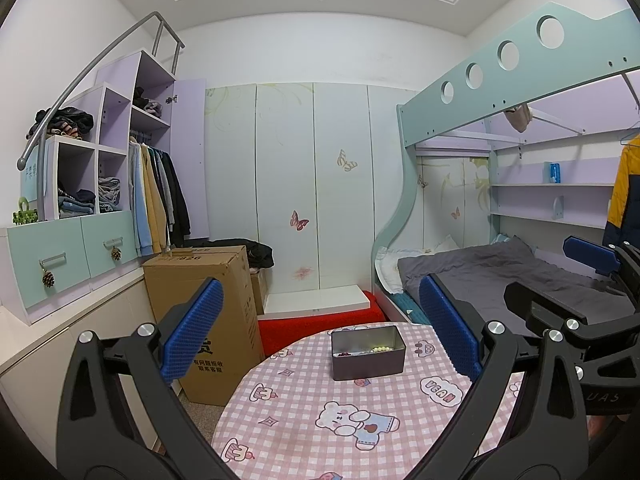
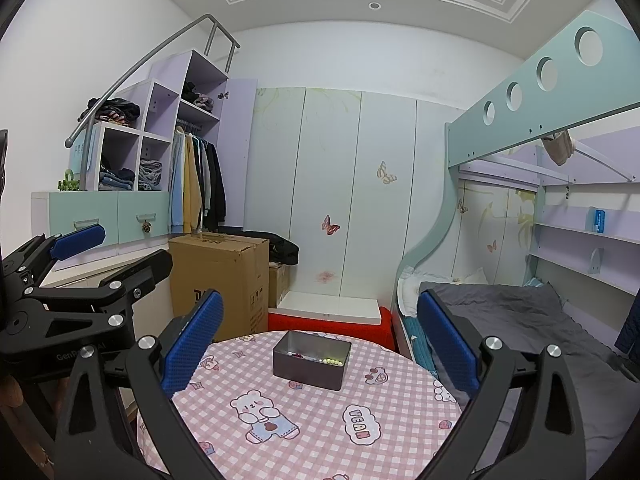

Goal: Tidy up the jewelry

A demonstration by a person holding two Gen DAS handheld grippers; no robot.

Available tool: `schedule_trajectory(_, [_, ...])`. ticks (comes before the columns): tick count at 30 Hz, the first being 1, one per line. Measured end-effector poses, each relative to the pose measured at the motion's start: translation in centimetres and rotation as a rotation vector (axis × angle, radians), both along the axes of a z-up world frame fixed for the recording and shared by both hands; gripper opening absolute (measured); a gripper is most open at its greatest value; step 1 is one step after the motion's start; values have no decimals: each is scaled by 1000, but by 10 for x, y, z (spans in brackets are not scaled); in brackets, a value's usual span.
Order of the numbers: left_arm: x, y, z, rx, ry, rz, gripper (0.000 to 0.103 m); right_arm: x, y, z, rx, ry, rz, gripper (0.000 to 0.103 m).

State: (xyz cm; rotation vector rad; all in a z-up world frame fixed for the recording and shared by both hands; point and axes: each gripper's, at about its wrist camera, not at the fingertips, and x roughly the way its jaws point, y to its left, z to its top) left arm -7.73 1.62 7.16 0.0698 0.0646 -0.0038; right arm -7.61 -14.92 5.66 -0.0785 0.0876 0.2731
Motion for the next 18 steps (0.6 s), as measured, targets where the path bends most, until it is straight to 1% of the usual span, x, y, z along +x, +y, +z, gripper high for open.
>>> schedule_trajectory(18, [1, 0, 1, 1, 1, 0, 96, 0, -1, -2, 0, 5, 0, 94])
